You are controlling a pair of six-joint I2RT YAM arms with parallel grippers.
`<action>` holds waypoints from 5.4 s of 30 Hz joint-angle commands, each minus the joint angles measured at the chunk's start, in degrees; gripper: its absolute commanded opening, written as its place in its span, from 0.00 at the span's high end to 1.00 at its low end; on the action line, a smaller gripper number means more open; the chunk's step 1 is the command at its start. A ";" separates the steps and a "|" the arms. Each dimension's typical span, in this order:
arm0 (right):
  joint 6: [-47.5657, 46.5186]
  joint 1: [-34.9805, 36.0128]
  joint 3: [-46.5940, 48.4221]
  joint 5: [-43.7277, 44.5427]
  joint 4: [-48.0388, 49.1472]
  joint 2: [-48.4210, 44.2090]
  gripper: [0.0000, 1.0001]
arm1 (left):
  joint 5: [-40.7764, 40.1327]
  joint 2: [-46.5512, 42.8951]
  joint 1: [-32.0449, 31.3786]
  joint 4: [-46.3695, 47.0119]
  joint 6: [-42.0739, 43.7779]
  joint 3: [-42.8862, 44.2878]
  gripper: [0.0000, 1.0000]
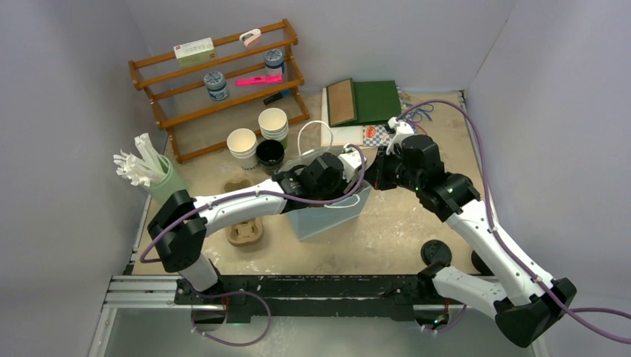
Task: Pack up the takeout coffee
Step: Place the coffee cup on the cup tray, then pick up the coffee cup.
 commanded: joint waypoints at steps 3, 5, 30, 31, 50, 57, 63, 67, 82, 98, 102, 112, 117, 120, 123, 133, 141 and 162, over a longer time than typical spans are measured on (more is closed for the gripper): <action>0.27 -0.18 -1.56 2.03 -3.51 -0.48 0.97 | 4.61 5.28 -0.74 -8.54 -0.82 -1.70 0.62; 0.27 -0.17 -1.47 1.92 -3.24 -0.70 0.97 | 4.79 5.64 -0.77 -8.90 -0.75 -1.51 0.62; -0.32 -0.18 -0.96 0.65 -2.52 0.11 0.96 | 1.03 6.86 -0.87 -14.81 1.32 9.81 0.18; -0.34 -0.18 -0.94 0.56 -2.45 0.16 0.96 | 1.07 6.82 -0.87 -15.14 1.48 10.93 0.16; -0.91 -0.23 -0.55 0.30 -2.01 1.73 0.97 | 1.90 6.05 0.44 -21.59 2.08 27.34 0.06; -1.14 -0.26 -0.50 0.30 -1.69 2.09 0.97 | 2.09 4.79 1.52 -22.32 1.19 29.71 0.04; -1.38 -0.26 -0.33 0.70 -1.46 2.36 0.97 | 2.64 4.15 2.28 -24.37 1.00 33.52 0.04; -1.77 -0.29 0.09 1.83 -1.50 2.27 0.98 | 2.84 3.74 2.31 -25.76 1.02 34.18 0.03; -4.85 -1.59 2.73 4.82 0.25 4.15 0.99 | -1.20 0.34 2.33 -29.93 0.84 41.18 0.07; -16.20 -3.17 16.41 -3.44 7.67 19.54 0.90 | -14.29 -13.88 7.10 -34.00 -7.46 38.68 0.19; -17.48 -3.16 23.19 -2.86 6.78 23.95 0.92 | -14.41 -15.53 10.86 -35.39 -10.30 36.98 0.21; -22.49 -3.20 27.77 -4.13 7.79 28.88 0.94 | -8.75 -19.74 14.71 -32.87 -16.20 27.10 0.20; -23.80 -3.17 31.58 -2.43 10.40 33.98 0.96 | -8.97 -21.50 15.63 -34.30 -17.98 24.08 0.20; -23.83 -3.12 35.90 -2.26 9.26 36.64 0.85 | -9.85 -22.81 16.62 -34.47 -18.07 22.98 0.20; -23.71 -3.16 38.45 -1.03 7.69 36.69 0.60 | -12.32 -21.83 18.91 -36.61 -15.18 26.38 0.20; -18.53 -3.16 35.86 4.72 3.19 24.14 0.22 | -4.89 -13.15 37.06 -32.69 -24.29 27.20 0.13; -14.12 -3.16 30.37 12.28 1.95 14.99 0.22 | -8.03 1.21 41.16 -35.54 -30.39 34.50 0.09; -9.93 -3.14 24.88 13.26 1.98 10.05 0.23 | -11.99 17.10 41.15 -33.68 -30.42 44.12 0.55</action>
